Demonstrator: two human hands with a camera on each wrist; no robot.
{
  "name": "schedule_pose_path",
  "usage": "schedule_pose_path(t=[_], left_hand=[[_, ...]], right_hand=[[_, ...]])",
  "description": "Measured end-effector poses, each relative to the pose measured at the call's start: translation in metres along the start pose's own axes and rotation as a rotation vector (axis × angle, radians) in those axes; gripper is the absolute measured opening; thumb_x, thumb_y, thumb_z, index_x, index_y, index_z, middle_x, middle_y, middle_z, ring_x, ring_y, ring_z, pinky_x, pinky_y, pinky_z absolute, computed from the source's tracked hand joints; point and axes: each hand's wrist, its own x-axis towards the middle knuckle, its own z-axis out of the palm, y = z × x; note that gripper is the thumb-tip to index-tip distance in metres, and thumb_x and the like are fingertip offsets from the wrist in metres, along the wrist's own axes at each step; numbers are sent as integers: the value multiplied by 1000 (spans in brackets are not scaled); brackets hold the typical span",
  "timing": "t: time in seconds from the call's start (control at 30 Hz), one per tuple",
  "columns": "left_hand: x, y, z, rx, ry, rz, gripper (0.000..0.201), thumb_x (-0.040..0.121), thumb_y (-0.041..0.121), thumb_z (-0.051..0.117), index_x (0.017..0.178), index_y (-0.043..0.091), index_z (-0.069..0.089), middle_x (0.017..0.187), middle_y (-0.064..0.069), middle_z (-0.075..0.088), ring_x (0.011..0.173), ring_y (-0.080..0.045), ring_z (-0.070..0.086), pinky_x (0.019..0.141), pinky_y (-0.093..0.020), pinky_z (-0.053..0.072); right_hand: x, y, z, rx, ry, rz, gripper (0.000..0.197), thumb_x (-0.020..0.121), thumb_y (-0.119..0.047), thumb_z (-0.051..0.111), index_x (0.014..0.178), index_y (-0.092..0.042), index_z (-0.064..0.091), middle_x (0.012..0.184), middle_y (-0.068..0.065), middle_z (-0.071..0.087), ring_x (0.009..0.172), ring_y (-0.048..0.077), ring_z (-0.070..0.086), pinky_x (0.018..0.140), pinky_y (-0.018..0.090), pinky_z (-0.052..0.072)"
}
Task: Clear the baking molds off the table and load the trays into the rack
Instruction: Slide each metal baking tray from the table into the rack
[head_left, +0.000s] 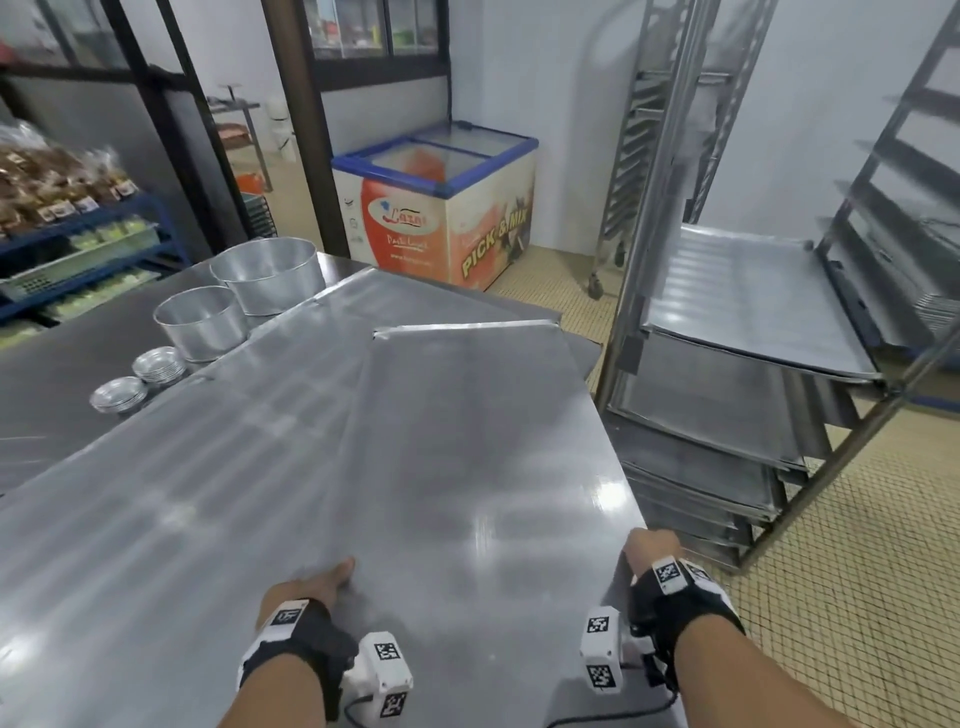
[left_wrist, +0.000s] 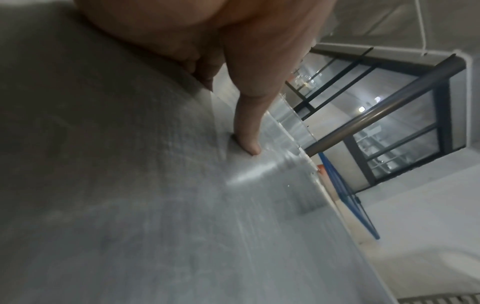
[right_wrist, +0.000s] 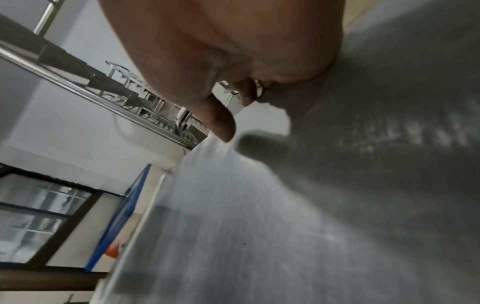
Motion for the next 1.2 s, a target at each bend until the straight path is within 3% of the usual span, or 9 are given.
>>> schedule_pose_path(t=[0.1, 0.2, 0.37, 0.57, 0.8, 0.87, 1.0, 1.07, 1.2], left_hand=[[-14, 0, -1, -40, 22, -7, 59, 82, 48, 75, 119, 3, 67, 113, -17, 65, 107, -33, 64, 80, -29, 41], [-23, 2, -4, 8, 54, -3, 59, 72, 56, 80, 96, 2, 70, 100, -15, 67, 94, -34, 65, 80, -30, 44], [-49, 3, -2, 53, 101, 46, 52, 68, 44, 86, 82, -1, 65, 96, -19, 70, 84, -37, 65, 80, -35, 51], [-97, -5, 18, 53, 101, 94, 62, 67, 43, 86, 105, -2, 69, 111, -18, 71, 94, -36, 66, 82, -35, 52], [-148, -6, 56, 51, 71, 157, 71, 64, 41, 89, 116, -3, 67, 122, -17, 68, 103, -36, 66, 94, -41, 53], [-165, -5, 67, 59, 57, 173, 75, 65, 40, 89, 121, -4, 64, 127, -18, 65, 109, -38, 64, 97, -43, 51], [-185, -2, 87, 32, 10, 216, 80, 60, 39, 91, 122, -3, 64, 128, -19, 64, 109, -39, 64, 99, -45, 50], [-194, 2, 96, 29, -9, 257, 73, 67, 36, 89, 124, -2, 63, 130, -19, 63, 112, -38, 63, 98, -41, 50], [-216, 10, 112, 56, -93, 300, 60, 70, 34, 88, 112, -2, 67, 120, -19, 68, 91, -33, 64, 81, -34, 49]], right_hand=[[-16, 7, -15, 239, -2, 63, 22, 89, -9, 55, 70, 0, 50, 88, 19, 63, 92, 37, 58, 86, 38, 48], [-32, 15, -35, 281, -34, 93, 29, 82, -12, 66, 65, -7, 43, 65, 7, 49, 80, 32, 54, 75, 34, 44], [-48, 35, -72, 313, -17, 93, 9, 78, -1, 60, 72, 2, 54, 70, 15, 62, 76, 30, 64, 66, 30, 46], [-56, 77, -110, 278, 37, 74, 8, 83, 3, 62, 81, 8, 57, 62, 8, 47, 56, 22, 47, 57, 30, 45], [-58, 136, -153, 424, 160, 103, 29, 83, 2, 65, 66, 2, 42, 69, 10, 51, 78, 32, 55, 79, 36, 50], [-63, 149, -165, 473, 166, 116, 12, 83, 2, 65, 79, 6, 55, 70, 11, 55, 70, 29, 56, 71, 34, 51], [-69, 182, -184, 506, 199, 80, 33, 87, -10, 65, 115, 7, 64, 111, 22, 67, 98, 35, 64, 65, 27, 41], [-73, 196, -193, 548, 220, 81, 36, 87, -7, 65, 117, 10, 61, 119, 26, 64, 89, 32, 59, 60, 27, 40], [-83, 216, -215, 623, 291, 138, 21, 82, 5, 63, 98, 18, 59, 74, 17, 63, 62, 28, 56, 54, 26, 40]])
